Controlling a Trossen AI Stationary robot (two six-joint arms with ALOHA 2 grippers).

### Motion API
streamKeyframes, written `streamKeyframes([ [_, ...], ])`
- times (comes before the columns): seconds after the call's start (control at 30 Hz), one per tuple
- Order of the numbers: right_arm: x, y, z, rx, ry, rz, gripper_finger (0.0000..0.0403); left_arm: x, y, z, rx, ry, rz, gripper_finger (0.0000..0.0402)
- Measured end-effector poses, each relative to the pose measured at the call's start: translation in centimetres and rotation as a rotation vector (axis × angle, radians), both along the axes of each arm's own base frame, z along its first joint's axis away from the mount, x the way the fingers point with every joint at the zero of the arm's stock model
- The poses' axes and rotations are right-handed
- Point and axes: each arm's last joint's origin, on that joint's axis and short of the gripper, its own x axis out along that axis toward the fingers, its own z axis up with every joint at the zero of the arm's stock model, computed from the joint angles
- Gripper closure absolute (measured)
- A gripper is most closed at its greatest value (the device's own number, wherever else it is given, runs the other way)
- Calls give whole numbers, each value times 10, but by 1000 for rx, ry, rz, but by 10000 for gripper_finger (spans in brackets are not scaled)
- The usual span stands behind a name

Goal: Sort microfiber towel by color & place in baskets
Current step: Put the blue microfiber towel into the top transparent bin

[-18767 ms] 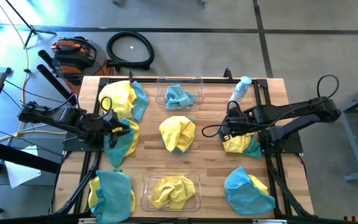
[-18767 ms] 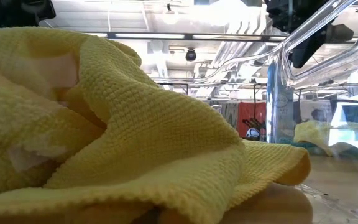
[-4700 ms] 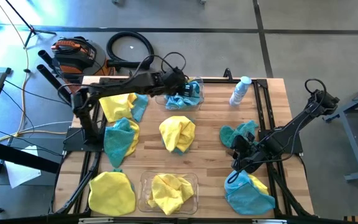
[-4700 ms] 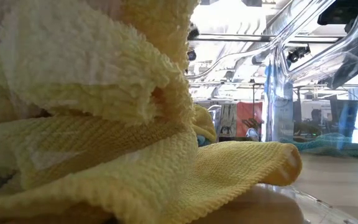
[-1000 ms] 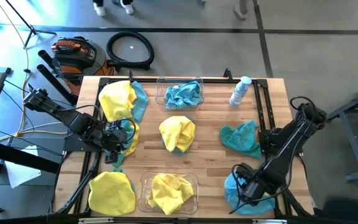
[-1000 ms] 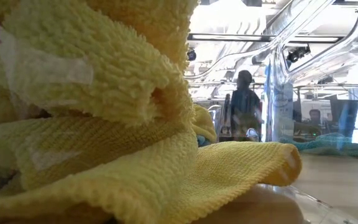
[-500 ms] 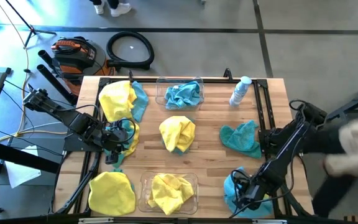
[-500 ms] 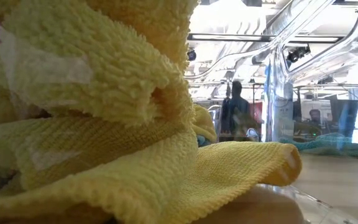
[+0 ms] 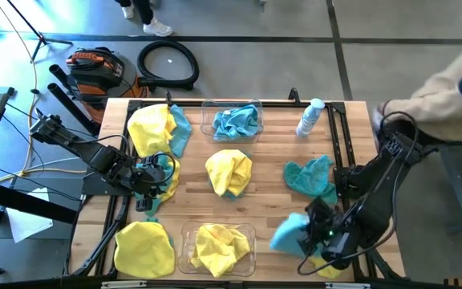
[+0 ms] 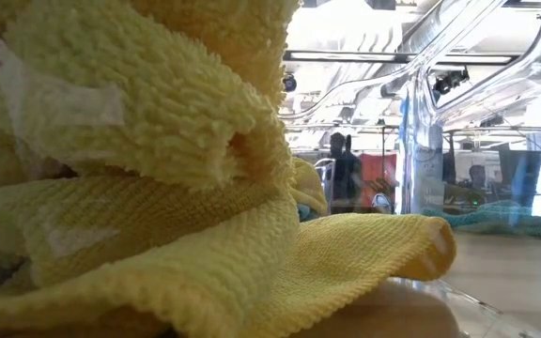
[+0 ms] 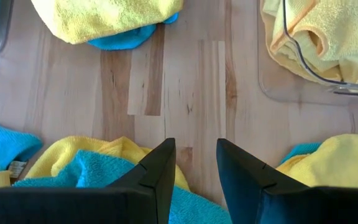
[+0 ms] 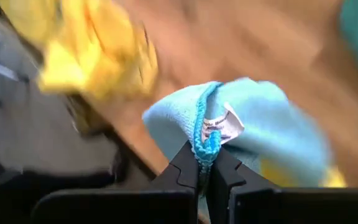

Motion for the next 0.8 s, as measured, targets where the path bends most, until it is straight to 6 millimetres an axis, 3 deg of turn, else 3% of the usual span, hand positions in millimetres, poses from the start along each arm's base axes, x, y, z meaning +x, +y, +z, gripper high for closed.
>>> streamKeyframes([
  [0.17,10,-21,31,-197,-162,-33,402,0,0,0,7,-1,-9,296],
  [0.33,33,-51,50,-405,-243,-55,402,0,1,0,31,-13,6,296],
  [0.57,69,-112,68,-564,-184,-75,402,1,2,1,68,-31,30,296],
  [0.8,109,-185,87,-557,-260,25,403,2,15,-6,80,-86,87,296],
])
